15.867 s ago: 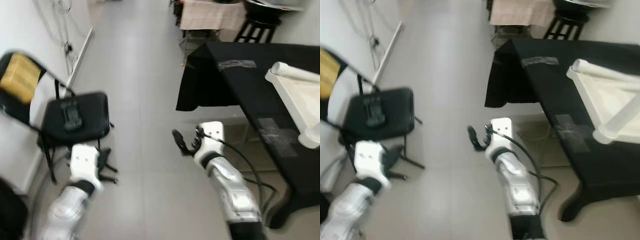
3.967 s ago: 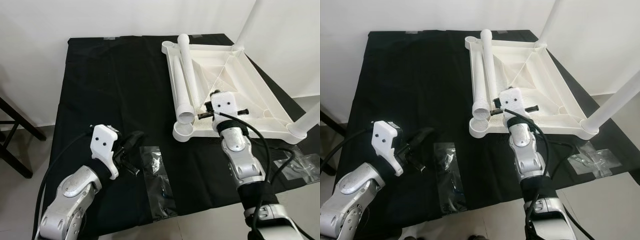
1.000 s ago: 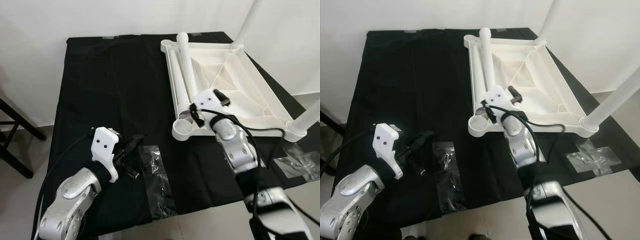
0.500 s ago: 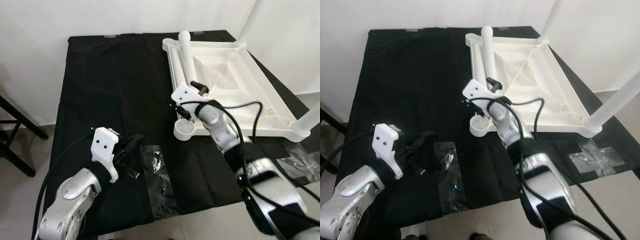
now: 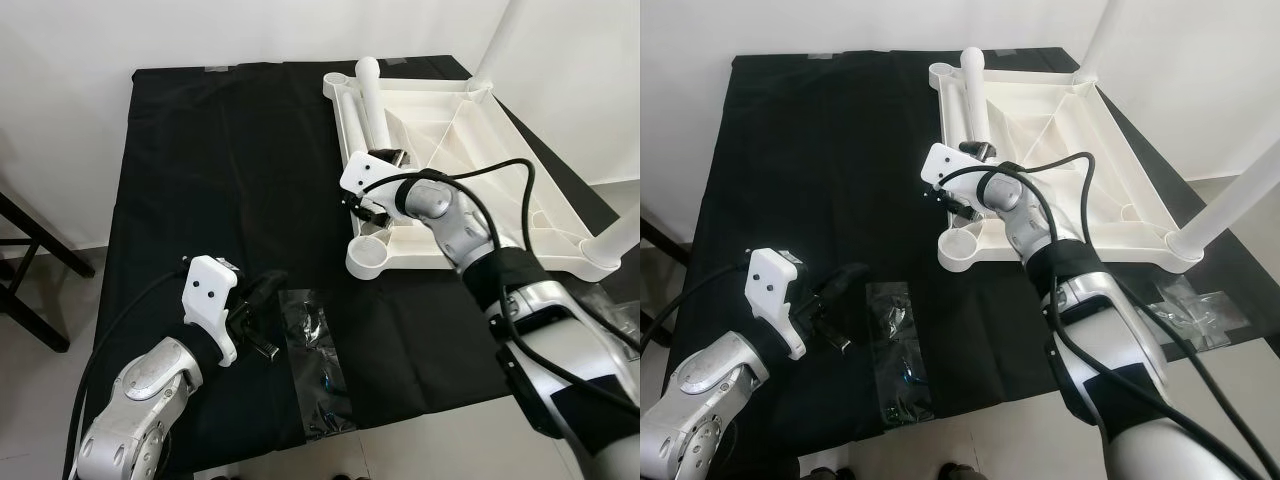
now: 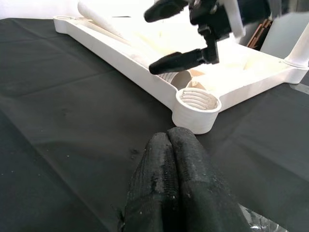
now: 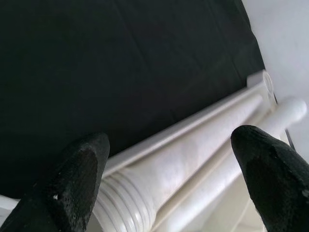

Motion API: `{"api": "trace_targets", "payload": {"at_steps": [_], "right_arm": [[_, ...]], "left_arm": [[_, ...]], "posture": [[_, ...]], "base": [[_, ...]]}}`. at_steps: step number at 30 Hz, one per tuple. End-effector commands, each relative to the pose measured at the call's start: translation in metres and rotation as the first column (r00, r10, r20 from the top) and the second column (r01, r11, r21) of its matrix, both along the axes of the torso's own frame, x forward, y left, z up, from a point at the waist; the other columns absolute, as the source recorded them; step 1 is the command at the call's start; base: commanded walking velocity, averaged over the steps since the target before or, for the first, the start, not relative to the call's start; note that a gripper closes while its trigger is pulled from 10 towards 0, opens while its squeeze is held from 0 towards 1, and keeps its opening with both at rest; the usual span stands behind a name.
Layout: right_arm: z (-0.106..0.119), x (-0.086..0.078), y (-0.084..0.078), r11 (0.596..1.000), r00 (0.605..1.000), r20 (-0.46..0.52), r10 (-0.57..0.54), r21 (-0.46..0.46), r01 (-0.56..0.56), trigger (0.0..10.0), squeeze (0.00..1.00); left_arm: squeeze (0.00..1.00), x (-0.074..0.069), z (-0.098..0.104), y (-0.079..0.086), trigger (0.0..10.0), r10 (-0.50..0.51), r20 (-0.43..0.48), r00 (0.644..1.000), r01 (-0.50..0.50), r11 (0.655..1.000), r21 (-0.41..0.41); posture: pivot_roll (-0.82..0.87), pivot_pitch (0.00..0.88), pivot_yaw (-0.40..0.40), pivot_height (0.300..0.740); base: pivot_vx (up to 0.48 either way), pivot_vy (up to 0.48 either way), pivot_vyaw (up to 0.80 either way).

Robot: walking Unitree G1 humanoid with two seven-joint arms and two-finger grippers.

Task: Building children table

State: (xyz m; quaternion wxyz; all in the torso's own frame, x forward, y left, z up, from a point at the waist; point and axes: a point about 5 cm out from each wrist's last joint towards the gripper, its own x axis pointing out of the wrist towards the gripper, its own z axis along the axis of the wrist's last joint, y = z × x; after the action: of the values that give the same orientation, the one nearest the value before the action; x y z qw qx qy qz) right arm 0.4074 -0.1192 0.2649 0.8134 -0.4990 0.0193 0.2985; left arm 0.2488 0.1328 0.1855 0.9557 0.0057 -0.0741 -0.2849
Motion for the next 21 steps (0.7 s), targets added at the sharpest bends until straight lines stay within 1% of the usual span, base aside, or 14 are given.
{"api": "trace_targets", "payload": {"at_steps": [1, 2, 3, 4, 5, 12, 13, 14, 15, 17, 18, 19, 20, 21], "right_arm": [[0.015, -0.009, 0.002, 0.988, 0.988, -0.067, 0.138, -0.065, -0.142, 10.0, 0.00], [0.015, -0.009, 0.002, 0.988, 0.988, -0.067, 0.138, -0.065, -0.142, 10.0, 0.00], [0.015, -0.012, -0.001, 0.981, 0.983, -0.097, 0.155, -0.100, -0.165, 10.0, 0.00], [0.015, -0.012, -0.001, 0.981, 0.983, -0.097, 0.155, -0.100, -0.165, 10.0, 0.00], [0.015, -0.013, -0.005, 0.976, 0.980, -0.116, 0.159, -0.128, -0.174, 10.0, 0.00], [0.015, -0.013, -0.005, 0.976, 0.980, -0.116, 0.159, -0.128, -0.174, 10.0, 0.00], [0.015, -0.013, -0.008, 0.975, 0.981, -0.119, 0.150, -0.147, -0.167, 10.0, 0.00], [0.013, -0.006, -0.012, 0.979, 0.994, -0.082, 0.077, -0.184, -0.091, 10.0, 0.00], [0.013, -0.006, -0.012, 0.979, 0.994, -0.082, 0.077, -0.184, -0.091, 10.0, 0.00], [0.010, 0.003, -0.017, 0.973, 1.000, -0.024, -0.018, -0.229, 0.012, 10.0, 0.00], [0.010, 0.003, -0.017, 0.973, 1.000, -0.024, -0.018, -0.229, 0.012, 10.0, 0.00], [0.009, 0.005, -0.018, 0.970, 0.999, -0.012, -0.043, -0.242, 0.039, 10.0, 0.00], [0.006, 0.005, -0.022, 0.964, 0.998, -0.031, -0.062, -0.262, 0.052, 10.0, 0.00], [0.006, 0.005, -0.022, 0.964, 0.998, -0.031, -0.062, -0.262, 0.052, 10.0, 0.00]], "left_arm": [[0.00, -0.004, -0.002, -0.002, 10.0, -0.011, -0.012, 1.000, 0.011, 1.000, 0.014], [0.00, -0.004, -0.002, -0.002, 10.0, -0.011, -0.012, 1.000, 0.011, 1.000, 0.014], [0.00, -0.004, -0.002, -0.002, 10.0, -0.011, -0.012, 1.000, 0.011, 1.000, 0.014], [0.00, -0.004, -0.002, -0.002, 10.0, -0.011, -0.012, 1.000, 0.011, 1.000, 0.014], [0.00, -0.004, -0.002, -0.002, 10.0, -0.011, -0.012, 1.000, 0.011, 1.000, 0.014], [0.00, -0.004, -0.002, -0.002, 10.0, -0.011, -0.012, 1.000, 0.011, 1.000, 0.014], [0.00, -0.004, -0.002, -0.002, 10.0, -0.011, -0.012, 1.000, 0.011, 1.000, 0.014], [0.00, -0.003, -0.002, -0.002, 10.0, -0.010, -0.011, 1.000, 0.010, 1.000, 0.013], [0.00, -0.003, -0.002, -0.002, 10.0, -0.010, -0.011, 1.000, 0.010, 1.000, 0.013], [0.00, -0.003, -0.001, -0.003, 10.0, -0.010, -0.010, 1.000, 0.010, 1.000, 0.011], [0.00, -0.003, -0.001, -0.003, 10.0, -0.010, -0.010, 1.000, 0.010, 1.000, 0.011], [0.00, -0.003, -0.001, -0.003, 10.0, -0.010, -0.010, 1.000, 0.010, 1.000, 0.011], [0.00, -0.003, -0.001, -0.002, 10.0, -0.008, -0.010, 1.000, 0.008, 1.000, 0.013], [0.00, -0.003, -0.001, -0.002, 10.0, -0.008, -0.010, 1.000, 0.008, 1.000, 0.013]], "posture": [[0.12, 0.206, -0.089, 0.740], [0.12, 0.206, -0.089, 0.740], [0.12, 0.207, -0.090, 0.740], [0.12, 0.207, -0.090, 0.740], [0.11, 0.208, -0.090, 0.740], [0.11, 0.208, -0.090, 0.740], [0.11, 0.208, -0.090, 0.740], [0.11, 0.214, -0.093, 0.740], [0.11, 0.214, -0.093, 0.740], [0.11, 0.216, -0.094, 0.740], [0.11, 0.216, -0.094, 0.740], [0.11, 0.216, -0.094, 0.740], [0.12, 0.219, -0.095, 0.740], [0.12, 0.219, -0.095, 0.740]], "base": [[0.000, 0.000, 0.00], [0.000, 0.000, 0.00], [0.000, 0.000, 0.00], [0.000, 0.000, 0.00], [0.000, 0.000, 0.00], [0.000, 0.000, 0.00], [0.000, 0.000, 0.00], [0.000, 0.000, 0.00], [0.000, 0.000, 0.00], [0.000, 0.000, 0.00], [0.000, 0.000, 0.00], [0.000, 0.000, 0.00], [0.000, 0.000, 0.00], [0.000, 0.000, 0.00]]}}
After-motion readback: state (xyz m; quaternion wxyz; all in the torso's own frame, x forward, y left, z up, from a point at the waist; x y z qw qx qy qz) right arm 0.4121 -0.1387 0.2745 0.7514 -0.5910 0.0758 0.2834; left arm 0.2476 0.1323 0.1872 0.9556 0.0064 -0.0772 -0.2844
